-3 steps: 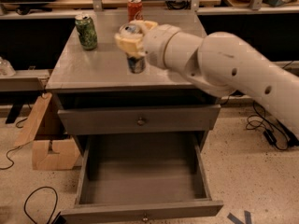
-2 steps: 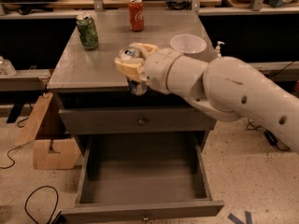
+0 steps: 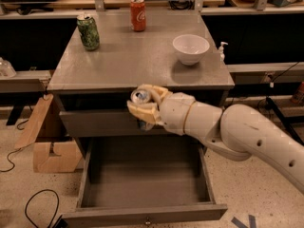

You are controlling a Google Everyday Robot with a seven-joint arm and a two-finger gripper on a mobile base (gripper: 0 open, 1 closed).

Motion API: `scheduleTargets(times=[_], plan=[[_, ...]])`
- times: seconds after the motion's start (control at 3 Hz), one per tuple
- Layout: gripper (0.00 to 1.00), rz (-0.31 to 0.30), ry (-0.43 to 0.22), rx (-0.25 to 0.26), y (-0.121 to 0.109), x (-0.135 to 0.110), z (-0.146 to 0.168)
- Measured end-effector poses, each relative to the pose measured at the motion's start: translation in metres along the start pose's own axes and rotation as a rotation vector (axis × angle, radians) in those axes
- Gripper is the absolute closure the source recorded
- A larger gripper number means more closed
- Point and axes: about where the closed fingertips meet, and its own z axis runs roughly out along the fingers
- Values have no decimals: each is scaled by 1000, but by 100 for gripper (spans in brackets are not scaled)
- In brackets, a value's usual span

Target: Place redbull can into middle drawer

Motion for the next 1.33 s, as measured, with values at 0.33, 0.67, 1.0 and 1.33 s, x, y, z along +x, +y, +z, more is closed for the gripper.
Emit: scheduleTargets(times=[0.33, 0.67, 1.0, 1.33], plan=[[100, 77, -38, -42, 4, 34, 4], [100, 82, -38, -35, 3, 34, 4], [100, 98, -38, -69, 14, 55, 6], [100, 92, -28, -161, 36, 102, 12]])
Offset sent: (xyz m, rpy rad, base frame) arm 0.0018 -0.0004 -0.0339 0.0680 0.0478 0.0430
